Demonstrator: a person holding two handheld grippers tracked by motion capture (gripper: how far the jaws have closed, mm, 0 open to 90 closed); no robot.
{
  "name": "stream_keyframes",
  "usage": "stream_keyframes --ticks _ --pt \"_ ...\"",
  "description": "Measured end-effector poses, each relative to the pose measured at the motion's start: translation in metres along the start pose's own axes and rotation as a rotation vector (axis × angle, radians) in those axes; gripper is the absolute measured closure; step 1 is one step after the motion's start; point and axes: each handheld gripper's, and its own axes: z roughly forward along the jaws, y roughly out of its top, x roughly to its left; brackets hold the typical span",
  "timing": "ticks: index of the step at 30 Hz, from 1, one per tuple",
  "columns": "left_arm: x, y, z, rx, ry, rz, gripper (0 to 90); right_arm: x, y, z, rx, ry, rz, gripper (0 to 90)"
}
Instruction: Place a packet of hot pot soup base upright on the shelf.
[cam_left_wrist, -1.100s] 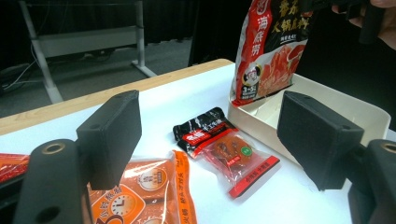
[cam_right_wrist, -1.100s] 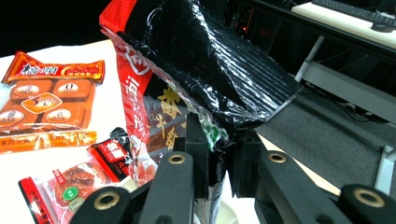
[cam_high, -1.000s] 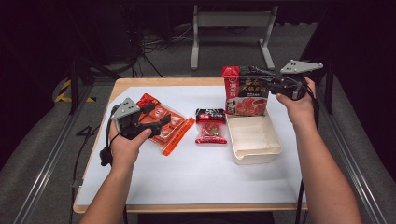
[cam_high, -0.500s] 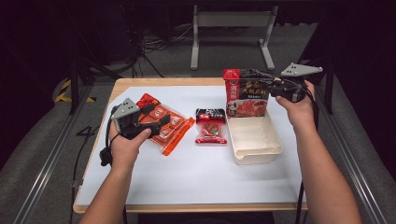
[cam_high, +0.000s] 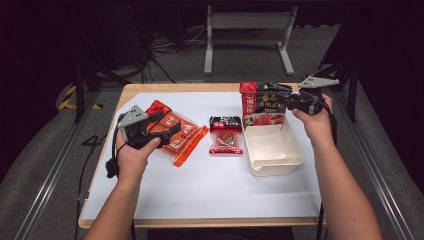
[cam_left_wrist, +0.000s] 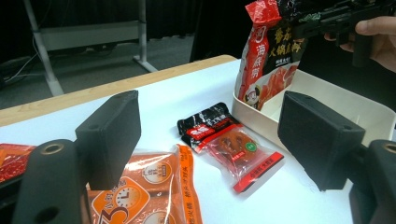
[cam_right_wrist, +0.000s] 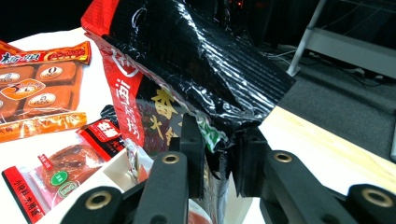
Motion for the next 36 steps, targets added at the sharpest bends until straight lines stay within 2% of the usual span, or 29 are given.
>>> stream_keyframes --ticks 3,7,14,19,22,24,28,31,33,36 --pt "-0.001 0.000 0.000 0.004 -0.002 -0.002 22.2 0.000 -0.001 0.000 0.005 -0.006 0.004 77.2" --pt "0.000 -0.001 0.000 0.003 -0.003 -0.004 21.1 -0.003 -0.004 -0.002 0.005 -0.011 0.034 77.3" --pt "0.002 -0.004 0.001 0.030 -0.013 0.005 19.5 -0.003 -0.006 -0.003 0.007 -0.011 0.053 75.1" --pt "0.005 -0.009 0.002 0.035 -0.028 0.005 17.7 0.004 -0.007 -0.009 0.003 -0.017 0.091 58.1" --pt "0.005 -0.011 0.001 0.059 -0.022 0.014 17.2 0.004 -0.009 -0.016 -0.013 -0.033 0.119 49.4" --pt "0.004 -0.011 0.000 0.075 -0.028 0.013 16.7 0.003 -0.011 -0.022 -0.032 -0.027 0.138 46.3" --pt "0.004 -0.012 -0.002 0.083 -0.037 0.000 16.6 0.001 -0.014 -0.031 -0.046 -0.041 0.144 42.1" --pt "0.005 -0.013 -0.006 0.079 -0.023 0.012 13.8 0.001 -0.019 -0.044 -0.065 -0.038 0.160 37.2" --pt "0.005 -0.014 -0.010 0.089 -0.014 0.016 13.1 0.001 -0.019 -0.046 -0.067 -0.035 0.163 36.6" --pt "0.007 -0.018 -0.015 0.104 -0.003 0.016 11.2 0.006 -0.022 -0.059 -0.083 -0.032 0.148 35.6"
